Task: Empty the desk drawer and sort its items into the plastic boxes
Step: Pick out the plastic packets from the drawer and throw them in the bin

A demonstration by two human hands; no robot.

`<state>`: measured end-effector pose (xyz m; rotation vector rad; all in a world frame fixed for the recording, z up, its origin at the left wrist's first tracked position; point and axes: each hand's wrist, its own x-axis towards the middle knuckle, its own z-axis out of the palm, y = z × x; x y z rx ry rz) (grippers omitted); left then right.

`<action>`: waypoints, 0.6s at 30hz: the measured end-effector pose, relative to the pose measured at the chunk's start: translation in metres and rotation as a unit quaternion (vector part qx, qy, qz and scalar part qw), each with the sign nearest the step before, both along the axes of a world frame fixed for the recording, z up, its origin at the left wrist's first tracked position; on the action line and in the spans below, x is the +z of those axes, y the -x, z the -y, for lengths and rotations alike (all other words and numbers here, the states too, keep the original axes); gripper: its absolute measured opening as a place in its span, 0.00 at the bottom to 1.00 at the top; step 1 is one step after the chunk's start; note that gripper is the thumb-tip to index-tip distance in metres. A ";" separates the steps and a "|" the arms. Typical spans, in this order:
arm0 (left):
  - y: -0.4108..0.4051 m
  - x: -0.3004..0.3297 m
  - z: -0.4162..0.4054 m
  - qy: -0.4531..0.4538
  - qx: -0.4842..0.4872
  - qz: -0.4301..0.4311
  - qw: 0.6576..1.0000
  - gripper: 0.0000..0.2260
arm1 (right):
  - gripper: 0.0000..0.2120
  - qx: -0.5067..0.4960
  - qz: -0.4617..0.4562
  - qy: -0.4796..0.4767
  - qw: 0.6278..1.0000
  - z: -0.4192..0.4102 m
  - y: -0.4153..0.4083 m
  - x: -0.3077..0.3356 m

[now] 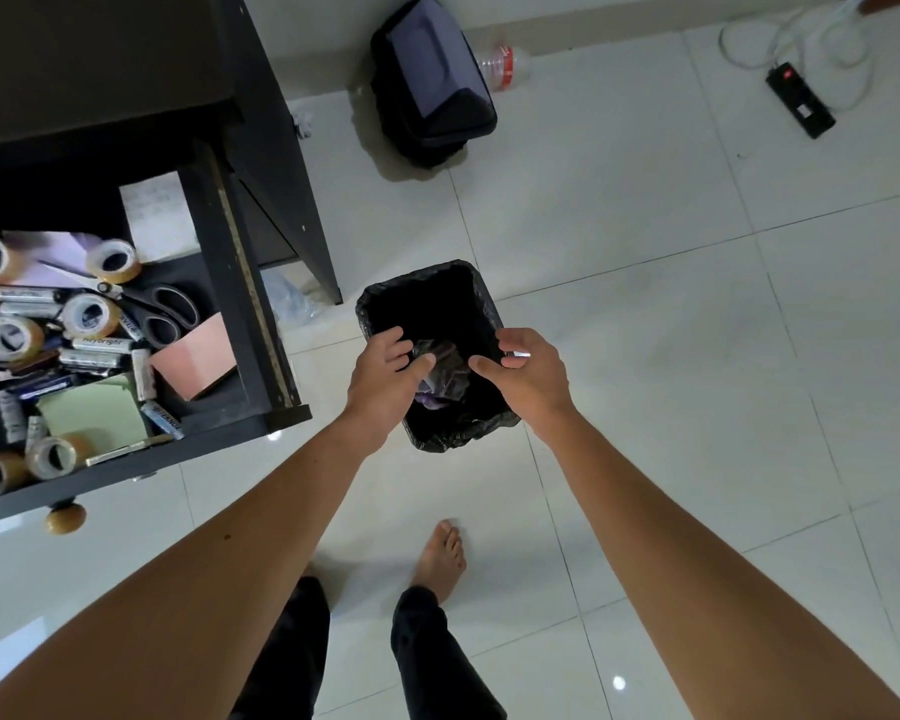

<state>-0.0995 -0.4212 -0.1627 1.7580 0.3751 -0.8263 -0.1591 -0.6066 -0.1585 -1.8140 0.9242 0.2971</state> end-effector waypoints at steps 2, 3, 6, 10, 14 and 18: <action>0.003 0.013 0.001 0.020 -0.003 0.004 1.000 0.28 | 0.28 0.003 0.012 0.003 1.000 -0.002 0.003 0.013; 0.004 0.023 0.001 0.031 -0.007 0.008 0.999 0.28 | 0.28 0.008 0.020 0.007 1.000 -0.003 0.004 0.023; 0.007 0.053 0.004 0.053 -0.019 0.024 0.998 0.26 | 0.27 0.015 0.043 0.023 0.999 -0.004 0.003 0.053; -0.005 0.112 -0.005 0.074 -0.051 0.080 0.993 0.26 | 0.25 0.035 0.070 0.047 0.996 -0.008 -0.013 0.111; -0.031 0.165 -0.039 0.081 -0.080 0.123 0.986 0.22 | 0.24 0.060 0.109 0.064 0.990 -0.030 -0.048 0.159; -0.057 0.194 -0.102 0.069 -0.081 0.158 0.982 0.18 | 0.22 0.097 0.152 0.061 0.982 -0.079 -0.080 0.195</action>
